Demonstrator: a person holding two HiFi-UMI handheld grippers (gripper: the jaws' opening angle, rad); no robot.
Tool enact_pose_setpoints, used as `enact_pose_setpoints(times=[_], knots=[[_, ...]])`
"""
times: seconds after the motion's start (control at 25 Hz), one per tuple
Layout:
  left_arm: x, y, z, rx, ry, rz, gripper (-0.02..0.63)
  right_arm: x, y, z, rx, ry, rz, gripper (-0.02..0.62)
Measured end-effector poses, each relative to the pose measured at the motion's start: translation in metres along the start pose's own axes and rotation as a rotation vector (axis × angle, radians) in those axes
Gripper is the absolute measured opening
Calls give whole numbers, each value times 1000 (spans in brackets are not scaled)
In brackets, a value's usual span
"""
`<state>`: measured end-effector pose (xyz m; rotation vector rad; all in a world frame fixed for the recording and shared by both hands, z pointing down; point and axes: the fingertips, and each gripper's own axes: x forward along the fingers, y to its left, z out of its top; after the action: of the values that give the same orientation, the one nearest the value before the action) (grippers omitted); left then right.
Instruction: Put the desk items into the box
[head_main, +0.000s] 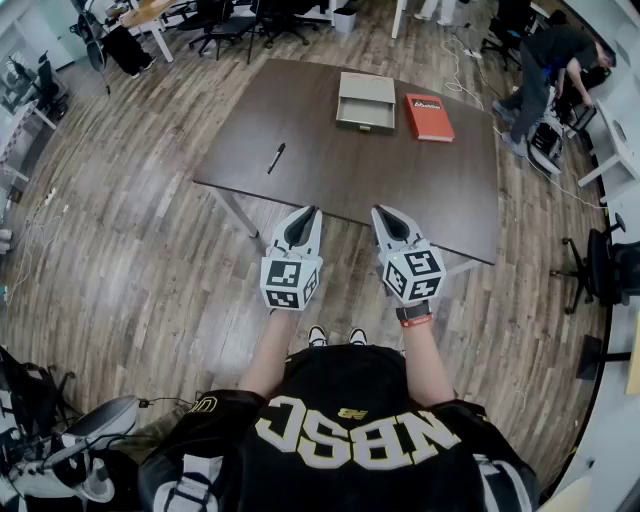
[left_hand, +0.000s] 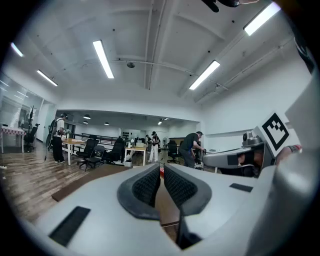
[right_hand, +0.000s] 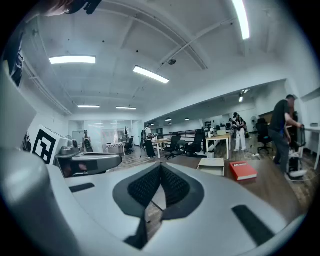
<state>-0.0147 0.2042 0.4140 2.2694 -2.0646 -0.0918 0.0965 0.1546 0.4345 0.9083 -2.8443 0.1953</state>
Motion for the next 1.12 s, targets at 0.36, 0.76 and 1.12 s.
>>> enact_pose_setpoints(times=[0.36, 0.76, 1.12], knots=[[-12, 16, -8, -32, 12, -44, 37, 9, 21, -4, 24, -2, -28, 9], [-6, 22, -8, -101, -29, -67, 32, 14, 22, -9, 21, 4, -47, 9], [54, 47, -11, -65, -15, -10, 31, 80, -17, -3, 40, 13, 39, 9]])
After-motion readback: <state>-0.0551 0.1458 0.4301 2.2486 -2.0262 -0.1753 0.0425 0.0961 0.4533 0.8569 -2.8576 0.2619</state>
